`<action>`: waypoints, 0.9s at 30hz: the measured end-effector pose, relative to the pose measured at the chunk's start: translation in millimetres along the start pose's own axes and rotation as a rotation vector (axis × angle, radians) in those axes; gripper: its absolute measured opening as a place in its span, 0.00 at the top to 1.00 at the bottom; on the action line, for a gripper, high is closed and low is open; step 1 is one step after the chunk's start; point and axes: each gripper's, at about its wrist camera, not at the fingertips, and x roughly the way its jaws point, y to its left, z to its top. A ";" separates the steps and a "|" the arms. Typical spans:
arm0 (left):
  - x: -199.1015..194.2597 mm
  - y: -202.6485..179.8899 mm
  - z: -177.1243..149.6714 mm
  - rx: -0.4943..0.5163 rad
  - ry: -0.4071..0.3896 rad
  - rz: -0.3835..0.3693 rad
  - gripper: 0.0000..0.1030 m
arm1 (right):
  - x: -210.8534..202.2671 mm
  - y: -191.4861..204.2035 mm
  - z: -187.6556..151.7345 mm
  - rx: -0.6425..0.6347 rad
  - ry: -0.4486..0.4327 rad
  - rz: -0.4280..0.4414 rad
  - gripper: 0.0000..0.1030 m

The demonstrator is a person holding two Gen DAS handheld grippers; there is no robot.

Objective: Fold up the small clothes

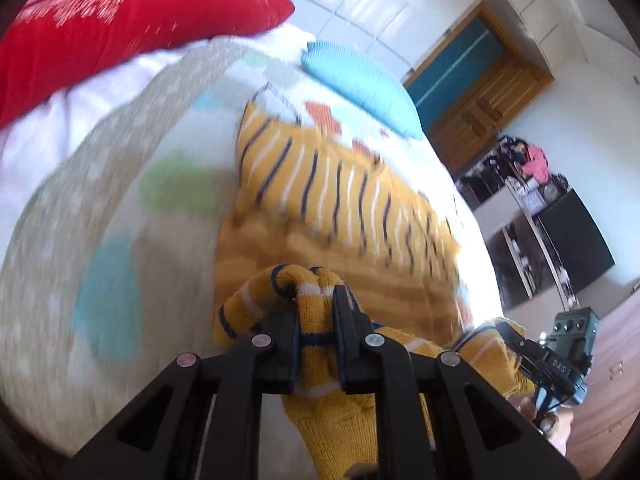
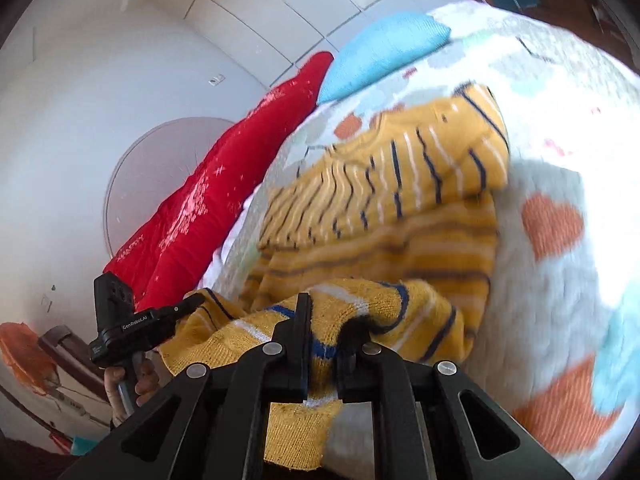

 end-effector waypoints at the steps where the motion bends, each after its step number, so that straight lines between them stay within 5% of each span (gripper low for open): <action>1: 16.4 -3.9 23.6 -0.003 -0.020 0.017 0.87 | 10.5 -2.9 21.4 0.004 -0.014 -0.007 0.90; 5: 86.9 5.1 83.9 -0.068 0.010 0.063 0.84 | 67.1 -38.0 93.1 0.106 -0.018 -0.078 0.84; 7: 110.9 20.6 99.9 -0.153 0.070 0.021 0.84 | 92.3 -62.0 112.5 0.173 0.020 -0.130 0.69; 9: 113.4 30.5 107.0 -0.211 0.061 -0.029 0.81 | 105.0 -78.5 122.6 0.253 0.034 -0.093 0.66; 10: 111.6 32.2 110.7 -0.221 0.052 -0.051 0.77 | 106.2 -83.2 127.0 0.285 0.022 -0.067 0.62; 12: 104.4 37.0 119.9 -0.221 0.010 -0.070 0.49 | 102.7 -91.7 132.9 0.298 -0.007 -0.044 0.50; 14: 94.9 41.4 130.2 -0.229 -0.058 -0.055 0.38 | 99.6 -95.8 139.1 0.301 -0.038 -0.047 0.41; 18: 88.8 46.9 139.4 -0.237 -0.074 -0.074 0.35 | 90.3 -104.8 149.5 0.343 -0.088 -0.066 0.36; 22: 85.2 29.7 122.5 -0.121 -0.049 -0.022 0.33 | 76.1 -93.8 151.6 0.268 -0.106 -0.123 0.35; 27: 85.7 -29.9 79.3 0.264 -0.027 0.037 0.33 | 75.6 -42.0 127.8 -0.061 -0.038 -0.312 0.35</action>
